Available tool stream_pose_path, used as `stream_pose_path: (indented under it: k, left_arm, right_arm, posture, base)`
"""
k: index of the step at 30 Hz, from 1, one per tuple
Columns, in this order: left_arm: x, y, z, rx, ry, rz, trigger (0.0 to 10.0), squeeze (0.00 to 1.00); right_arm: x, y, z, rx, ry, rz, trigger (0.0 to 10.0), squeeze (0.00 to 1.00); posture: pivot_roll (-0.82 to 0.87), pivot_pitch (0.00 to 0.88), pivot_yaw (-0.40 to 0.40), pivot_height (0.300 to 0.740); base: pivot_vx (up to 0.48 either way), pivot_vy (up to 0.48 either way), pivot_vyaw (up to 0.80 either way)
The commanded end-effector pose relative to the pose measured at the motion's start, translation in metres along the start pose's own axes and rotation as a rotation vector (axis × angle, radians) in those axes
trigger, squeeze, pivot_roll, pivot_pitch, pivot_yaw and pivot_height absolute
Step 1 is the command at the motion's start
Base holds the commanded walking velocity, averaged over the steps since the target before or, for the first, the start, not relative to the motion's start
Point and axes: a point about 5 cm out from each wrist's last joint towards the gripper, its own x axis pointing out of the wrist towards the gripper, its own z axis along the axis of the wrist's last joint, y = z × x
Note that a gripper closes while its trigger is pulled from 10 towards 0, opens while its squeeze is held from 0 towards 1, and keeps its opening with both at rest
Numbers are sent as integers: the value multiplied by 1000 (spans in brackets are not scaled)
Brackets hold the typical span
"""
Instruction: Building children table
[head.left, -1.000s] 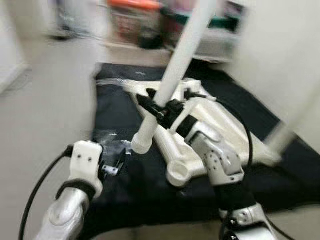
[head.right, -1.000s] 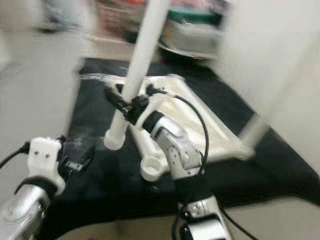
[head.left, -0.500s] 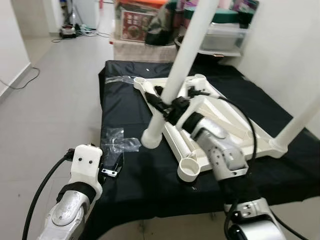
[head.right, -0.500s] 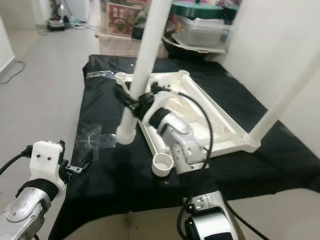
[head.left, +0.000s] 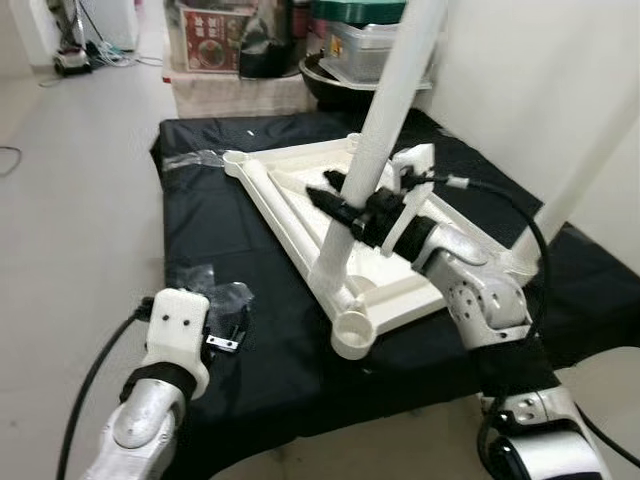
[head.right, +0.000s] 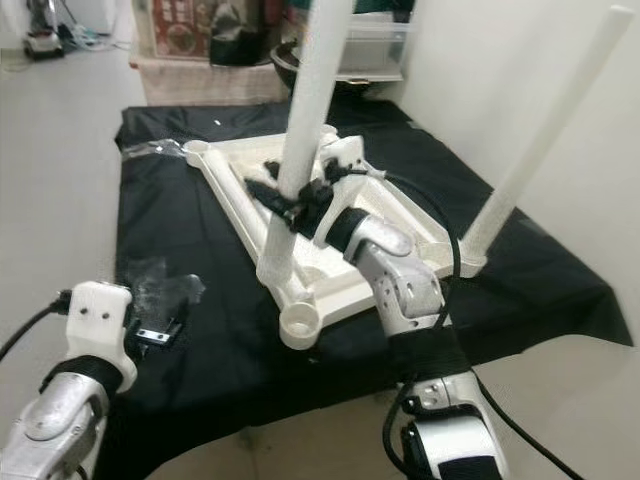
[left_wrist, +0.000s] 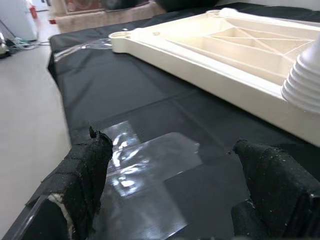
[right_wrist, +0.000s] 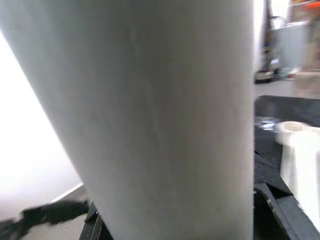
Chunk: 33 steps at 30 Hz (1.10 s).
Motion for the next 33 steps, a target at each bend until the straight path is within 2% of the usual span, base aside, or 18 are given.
stream_pose_path:
  k: [1,18,24,25,33]
  left_arm:
    - [0,-3,-4,30,15,-18,10000,0]
    - [1,-4,-3,14,-7,-18,10000,0]
    - [2,-3,-6,16,1,-15,10000,0]
    - [2,-3,-6,18,2,-16,10000,0]
    - [1,-4,-8,22,3,-17,10000,0]
  right_arm:
    - [-1,7,0,11,2,67,10000,0]
    - [0,7,3,30,-4,102,10000,0]
    - [3,15,5,109,-12,116,10000,0]
    - [3,18,5,141,-12,149,10000,0]
    - [4,21,3,164,-14,151,10000,0]
  posture:
    - [130,0,-112,714]
    - [132,0,-119,714]
    - [132,0,-117,724]
    - [133,0,-117,734]
    - [135,0,-115,740]
  base:
    - [0,0,0]
    - [0,-92,-174]
    - [0,0,0]
    - [0,0,0]
    - [0,0,0]
